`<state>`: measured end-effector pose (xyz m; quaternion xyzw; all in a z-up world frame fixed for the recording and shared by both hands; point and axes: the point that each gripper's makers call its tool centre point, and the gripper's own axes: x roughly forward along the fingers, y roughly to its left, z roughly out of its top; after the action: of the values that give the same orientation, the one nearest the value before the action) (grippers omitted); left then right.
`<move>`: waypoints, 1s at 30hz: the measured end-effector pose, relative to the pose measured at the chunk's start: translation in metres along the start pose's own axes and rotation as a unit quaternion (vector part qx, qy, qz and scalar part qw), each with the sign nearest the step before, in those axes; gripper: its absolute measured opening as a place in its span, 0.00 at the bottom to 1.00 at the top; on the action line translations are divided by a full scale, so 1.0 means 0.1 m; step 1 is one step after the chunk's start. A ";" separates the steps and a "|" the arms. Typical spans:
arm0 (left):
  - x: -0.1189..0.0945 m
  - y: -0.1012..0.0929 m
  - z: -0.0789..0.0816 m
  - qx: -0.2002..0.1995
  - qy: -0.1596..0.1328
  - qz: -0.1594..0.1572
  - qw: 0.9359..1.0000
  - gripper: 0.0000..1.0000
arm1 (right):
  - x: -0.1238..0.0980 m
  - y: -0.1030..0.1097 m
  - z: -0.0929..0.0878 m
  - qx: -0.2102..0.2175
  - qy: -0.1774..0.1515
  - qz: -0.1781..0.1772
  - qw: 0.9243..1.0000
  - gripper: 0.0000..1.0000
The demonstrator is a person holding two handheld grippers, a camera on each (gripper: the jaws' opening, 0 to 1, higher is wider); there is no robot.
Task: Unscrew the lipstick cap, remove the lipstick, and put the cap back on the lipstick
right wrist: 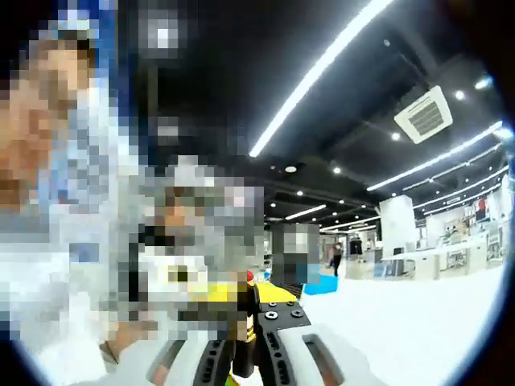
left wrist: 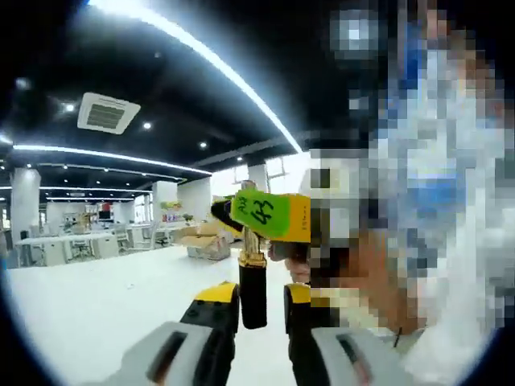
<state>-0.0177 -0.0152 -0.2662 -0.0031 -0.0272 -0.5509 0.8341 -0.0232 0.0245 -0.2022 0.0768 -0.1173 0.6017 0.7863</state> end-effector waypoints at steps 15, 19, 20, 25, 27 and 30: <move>-0.13 -0.41 0.27 -0.226 -0.090 -0.252 0.937 0.39 | -0.02 0.30 0.15 0.134 -0.060 0.117 0.982 0.05; -0.18 -0.35 0.29 -0.248 -0.106 -0.267 0.925 0.25 | -0.01 0.36 0.15 0.142 -0.060 0.128 0.980 0.05; -0.18 -0.34 0.29 -0.250 -0.107 -0.266 0.925 0.25 | -0.01 0.36 0.15 0.141 -0.059 0.128 0.980 0.05; -0.13 -0.33 0.19 -0.248 -0.092 -0.264 0.928 0.24 | 0.01 0.35 0.10 0.142 -0.049 0.127 0.980 0.05; -0.14 -0.35 0.17 -0.246 -0.090 -0.267 0.927 0.16 | 0.02 0.36 0.06 0.142 -0.044 0.125 0.981 0.05; -0.15 -0.37 0.16 -0.237 -0.087 -0.269 0.930 0.15 | 0.02 0.32 0.05 0.145 -0.041 0.122 0.981 0.05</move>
<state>-0.0583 -0.0158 -0.2518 -0.2409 0.0321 -0.7424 0.6243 -0.0538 0.0329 -0.1974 0.2003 -0.0695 0.6999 0.6820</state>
